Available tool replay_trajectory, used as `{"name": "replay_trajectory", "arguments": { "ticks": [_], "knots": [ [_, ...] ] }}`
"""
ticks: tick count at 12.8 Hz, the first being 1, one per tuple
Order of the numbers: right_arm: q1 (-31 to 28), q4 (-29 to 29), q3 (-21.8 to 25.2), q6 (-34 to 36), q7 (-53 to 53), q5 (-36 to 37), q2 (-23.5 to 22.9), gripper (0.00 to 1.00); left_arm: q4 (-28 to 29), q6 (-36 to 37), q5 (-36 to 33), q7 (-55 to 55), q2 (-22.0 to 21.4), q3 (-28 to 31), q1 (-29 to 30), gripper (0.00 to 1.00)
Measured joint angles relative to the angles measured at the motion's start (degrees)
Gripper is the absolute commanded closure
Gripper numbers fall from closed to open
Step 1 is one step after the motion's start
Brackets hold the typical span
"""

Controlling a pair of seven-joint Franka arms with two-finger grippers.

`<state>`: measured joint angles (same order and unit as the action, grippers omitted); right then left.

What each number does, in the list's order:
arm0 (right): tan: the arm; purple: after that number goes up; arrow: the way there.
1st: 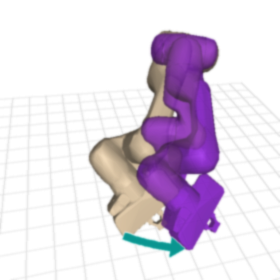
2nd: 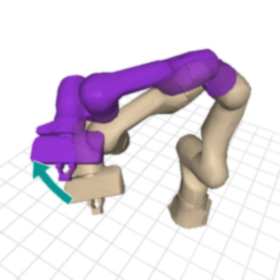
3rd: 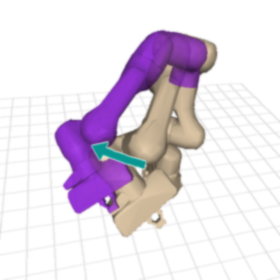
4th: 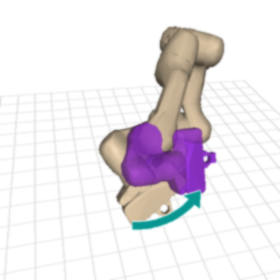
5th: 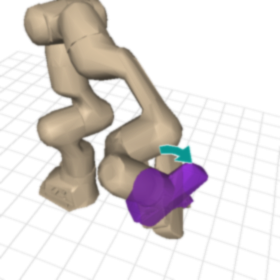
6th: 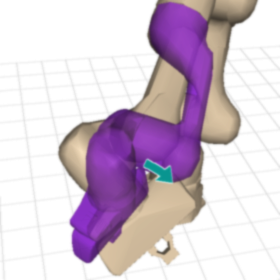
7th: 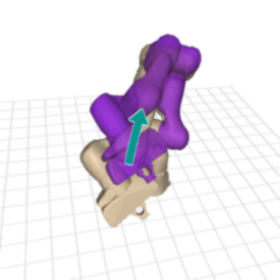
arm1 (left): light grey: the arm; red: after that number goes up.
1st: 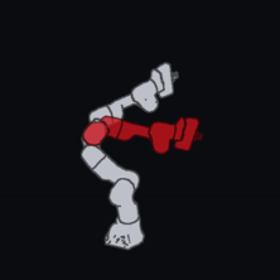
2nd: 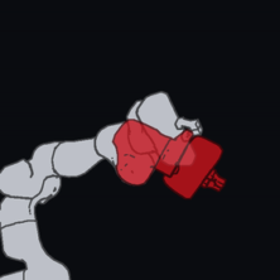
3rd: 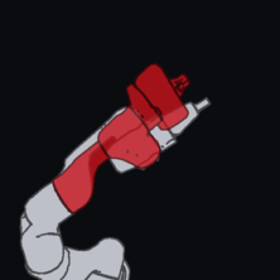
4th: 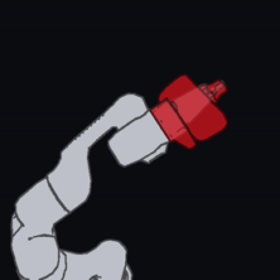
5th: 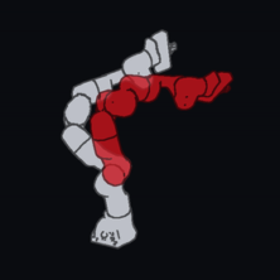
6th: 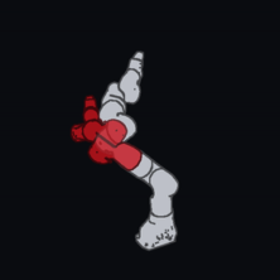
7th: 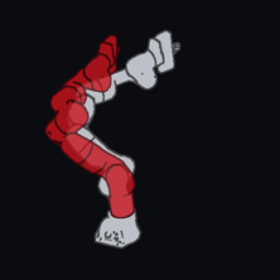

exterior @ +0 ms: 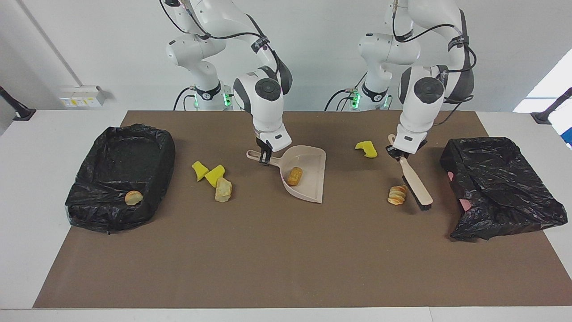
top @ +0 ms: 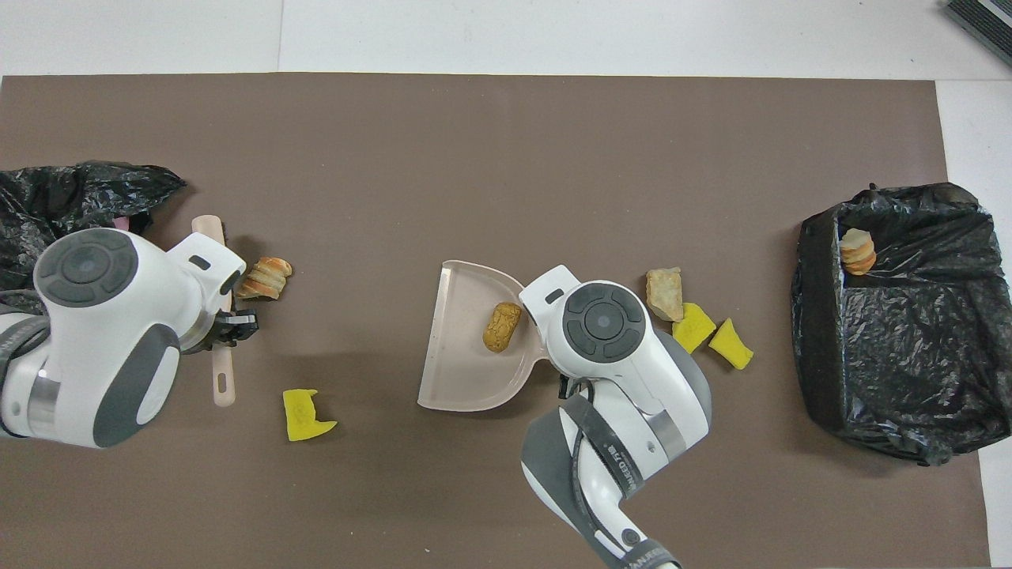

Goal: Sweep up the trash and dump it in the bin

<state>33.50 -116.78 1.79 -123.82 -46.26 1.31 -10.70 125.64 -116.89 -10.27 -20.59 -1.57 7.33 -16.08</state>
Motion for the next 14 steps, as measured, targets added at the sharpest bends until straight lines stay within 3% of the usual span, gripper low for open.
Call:
{"name": "replay_trajectory", "arguments": {
  "ticks": [3,8,14],
  "knots": [
    [0.0,0.0,0.0,0.0,0.0,0.0,0.0,1.0,1.9,-3.1,0.0,9.5,0.4,0.0,4.5,1.0],
    [0.0,0.0,0.0,0.0,0.4,0.0,0.0,1.0,3.1,-5.1,2.9,15.6,1.8,-2.0,4.2,1.0],
    [0.0,0.0,0.0,0.0,0.4,0.0,0.0,1.0,3.5,-4.9,11.4,16.8,1.7,-2.4,-5.1,1.0]
  ]
}}
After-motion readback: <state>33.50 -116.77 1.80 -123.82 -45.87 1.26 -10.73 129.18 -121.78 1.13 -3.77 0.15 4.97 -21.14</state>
